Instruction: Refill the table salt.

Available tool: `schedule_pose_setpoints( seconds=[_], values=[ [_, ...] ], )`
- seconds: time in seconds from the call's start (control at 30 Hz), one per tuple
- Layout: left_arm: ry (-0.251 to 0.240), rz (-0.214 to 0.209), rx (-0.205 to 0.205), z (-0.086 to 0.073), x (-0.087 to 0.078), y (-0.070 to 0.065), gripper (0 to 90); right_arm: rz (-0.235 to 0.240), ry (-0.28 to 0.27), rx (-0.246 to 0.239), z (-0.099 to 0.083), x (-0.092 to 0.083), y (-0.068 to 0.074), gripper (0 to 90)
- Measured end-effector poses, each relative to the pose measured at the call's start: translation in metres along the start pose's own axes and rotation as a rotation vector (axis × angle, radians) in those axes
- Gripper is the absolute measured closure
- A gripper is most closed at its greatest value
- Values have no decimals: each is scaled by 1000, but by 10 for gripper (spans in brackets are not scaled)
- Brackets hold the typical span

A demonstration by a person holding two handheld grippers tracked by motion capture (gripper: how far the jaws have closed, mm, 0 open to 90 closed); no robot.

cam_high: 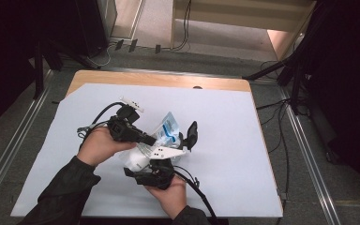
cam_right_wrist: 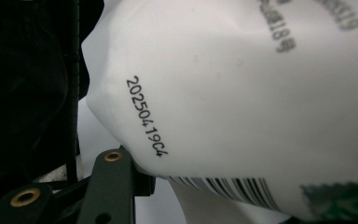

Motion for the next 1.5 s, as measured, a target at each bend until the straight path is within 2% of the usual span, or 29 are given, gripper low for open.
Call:
schedule_pose_setpoints(
  seconds=[0.1,0.27,0.47,0.57,0.67,0.83,1.07,1.23,1.4,1.5],
  values=[
    [4,29,11,-1,-1,-1,900,-9,12,-8,-1,2,1,555],
    [-24,41,-1,1,-3,-2,900,-17,25,-21,1,2,0,537],
    [-25,59,-12,3,0,-2,900,-47,52,-35,-1,5,-2,511],
    [-29,65,-17,5,1,-2,900,-62,68,-26,-1,5,-4,546],
    [-35,62,-12,5,0,-2,900,-51,64,-20,0,4,-4,560],
    [-53,34,-13,4,-3,-3,890,-5,17,1,4,1,0,567],
    [-69,8,-9,3,-8,-5,807,10,-9,2,7,-3,3,568],
    [-57,-5,-16,-1,-11,-5,770,21,-29,15,8,-4,6,570],
    [-50,-8,-26,-6,-15,-3,785,27,-42,39,10,-7,2,570],
    [-41,-1,-28,-8,-15,-2,819,22,-25,23,8,-5,2,569]
  ],
)
Point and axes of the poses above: each handheld gripper's, and its own axes: x roughly forward along the jaws, z roughly out of its top, y roughly to its left, the point moved 7 cm from there along x, roughly forward along the jaws, and after that the axes turned 7 degrees about y, right-handed, at the moved point
